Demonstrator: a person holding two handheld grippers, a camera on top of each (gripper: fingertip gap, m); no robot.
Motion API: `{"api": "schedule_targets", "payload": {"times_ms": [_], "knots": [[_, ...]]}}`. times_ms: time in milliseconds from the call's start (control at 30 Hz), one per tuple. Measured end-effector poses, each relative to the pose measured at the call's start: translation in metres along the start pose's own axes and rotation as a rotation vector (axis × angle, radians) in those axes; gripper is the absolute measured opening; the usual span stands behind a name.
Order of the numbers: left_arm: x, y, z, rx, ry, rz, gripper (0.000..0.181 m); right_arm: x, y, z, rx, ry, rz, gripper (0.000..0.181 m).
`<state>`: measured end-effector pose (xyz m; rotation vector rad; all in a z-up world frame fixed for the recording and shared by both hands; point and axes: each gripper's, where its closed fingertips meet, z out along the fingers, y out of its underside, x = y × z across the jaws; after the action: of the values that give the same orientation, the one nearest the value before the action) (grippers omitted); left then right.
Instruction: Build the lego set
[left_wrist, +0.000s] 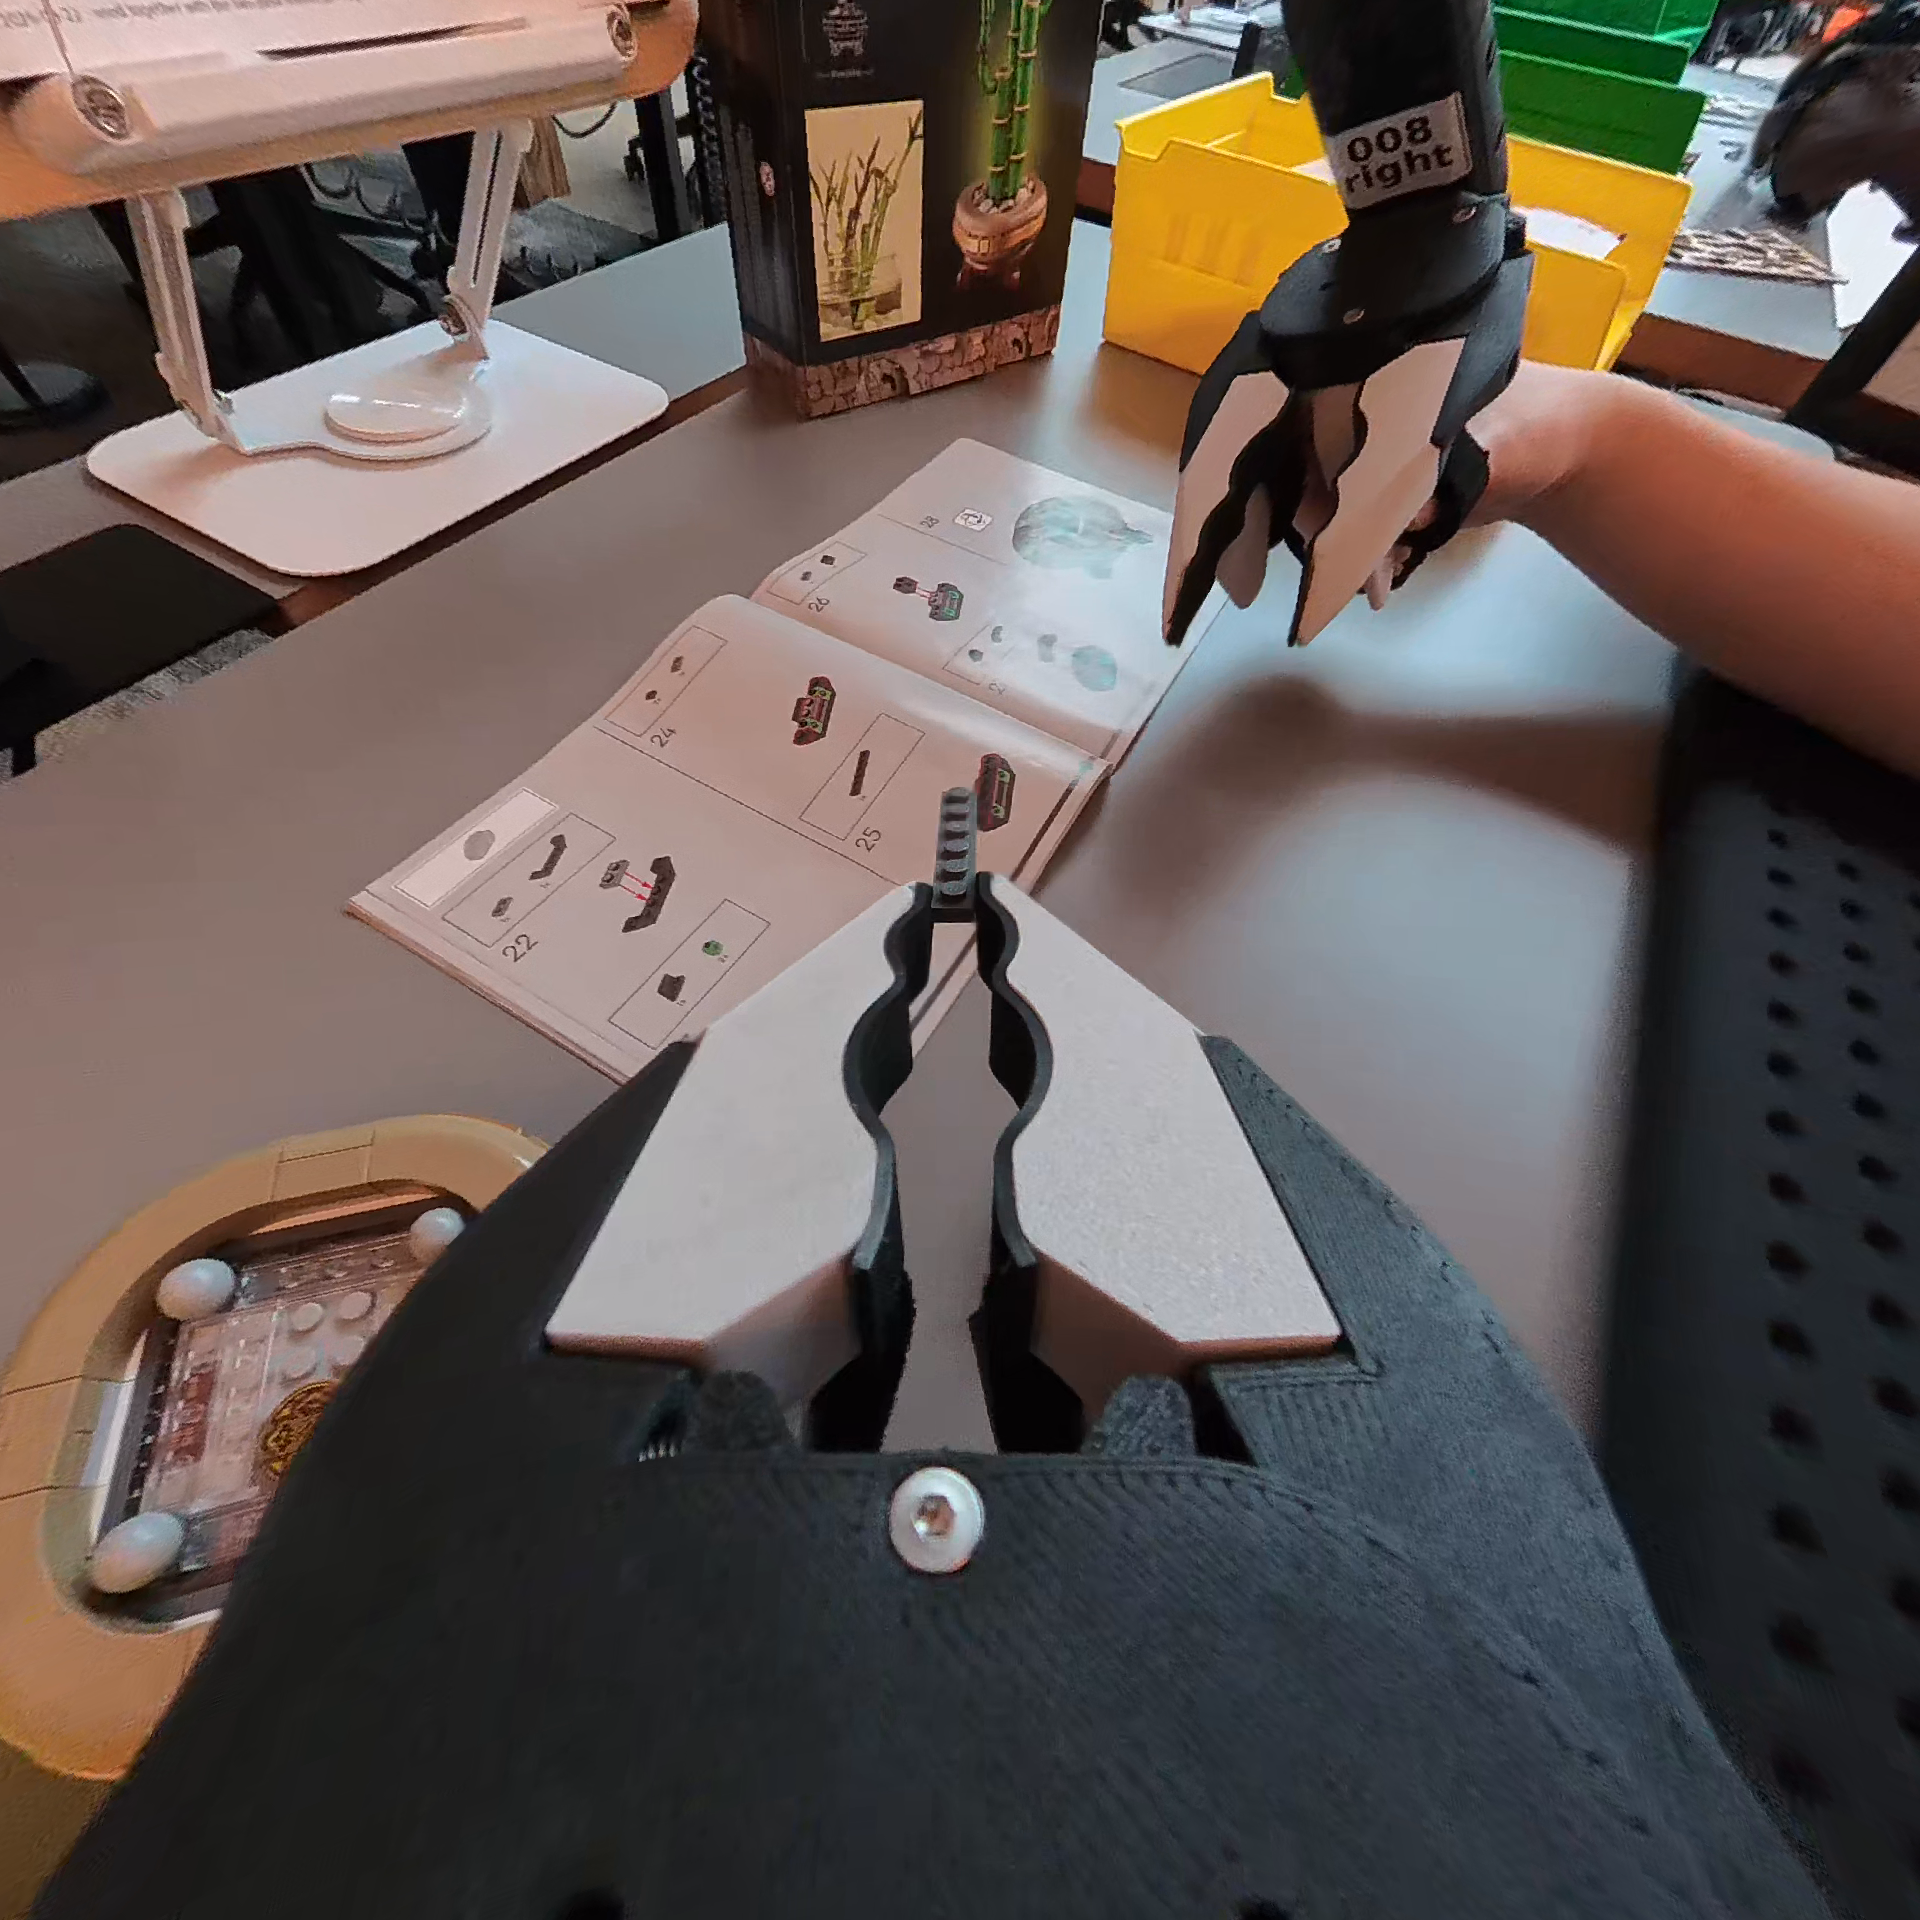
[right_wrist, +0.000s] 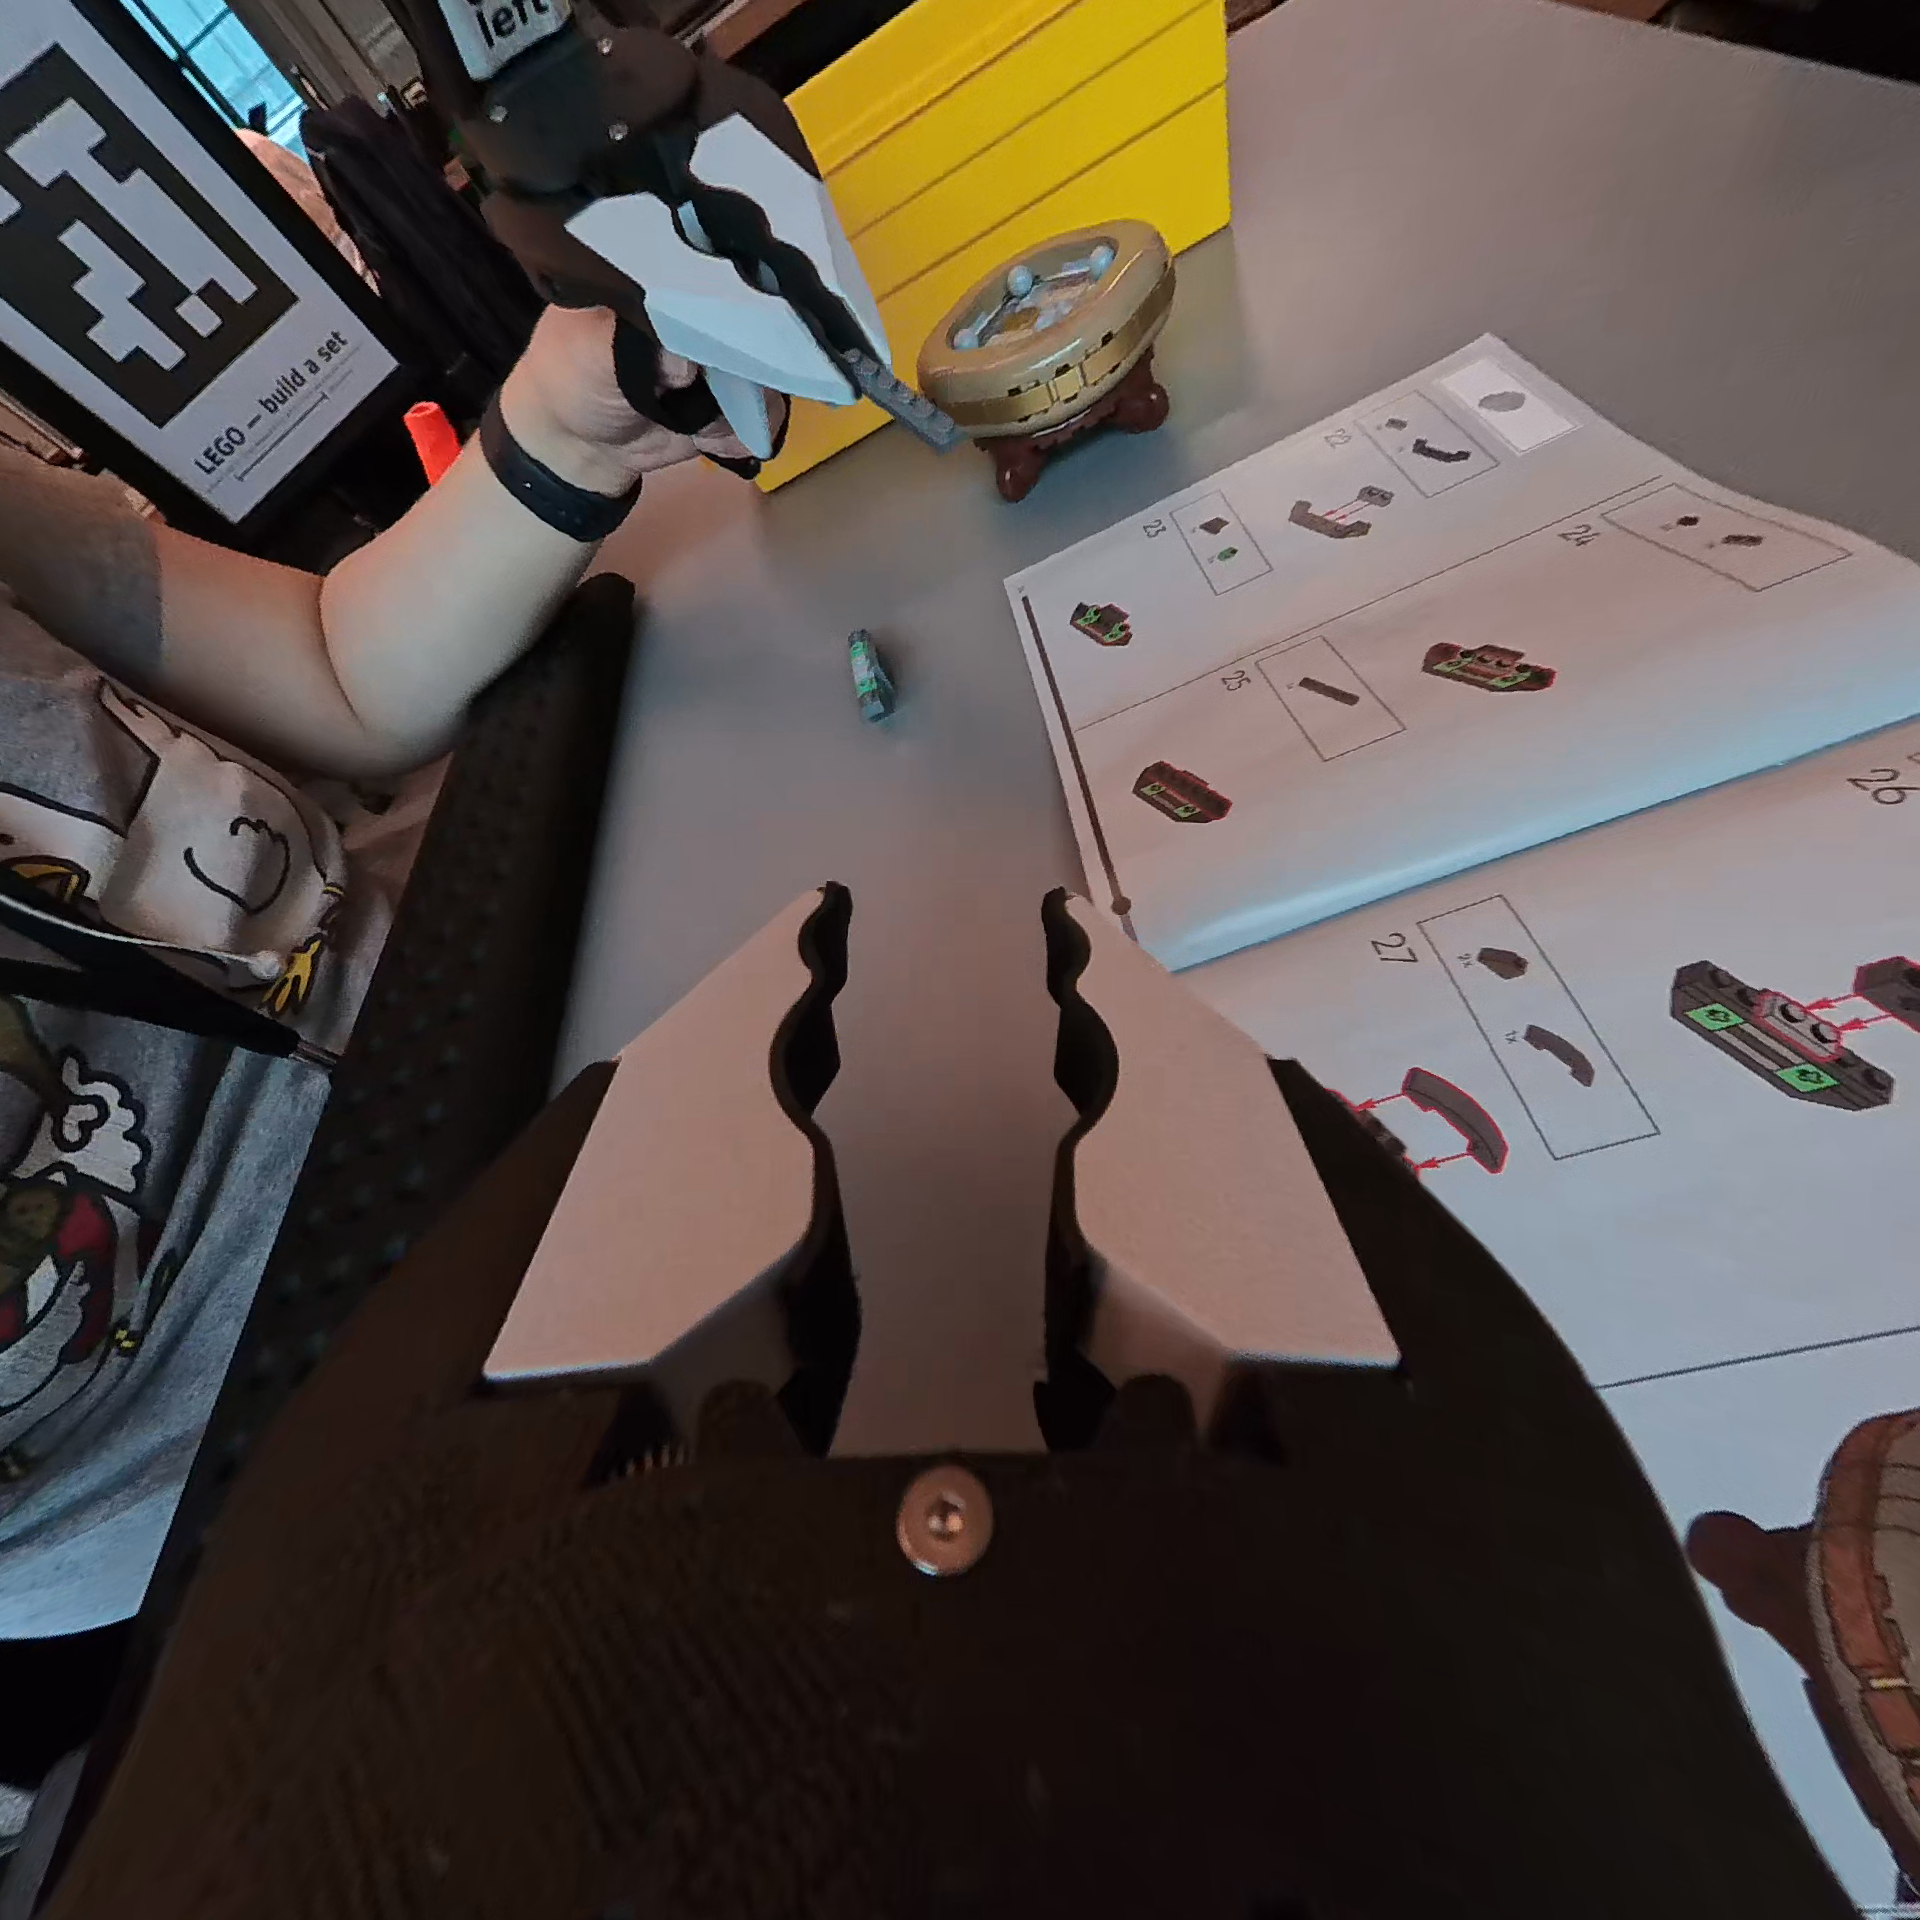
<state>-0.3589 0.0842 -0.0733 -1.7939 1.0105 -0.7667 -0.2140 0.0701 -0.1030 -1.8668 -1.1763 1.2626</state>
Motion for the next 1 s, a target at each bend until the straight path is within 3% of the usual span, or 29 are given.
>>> {"api": "schedule_targets", "payload": {"times_ms": [1000], "knots": [[0.024,0.005,-0.005,-0.009,0.073,0.171,0.006,0.012,0.009,-0.001,-0.024,0.093,-0.019,0.032]]}}
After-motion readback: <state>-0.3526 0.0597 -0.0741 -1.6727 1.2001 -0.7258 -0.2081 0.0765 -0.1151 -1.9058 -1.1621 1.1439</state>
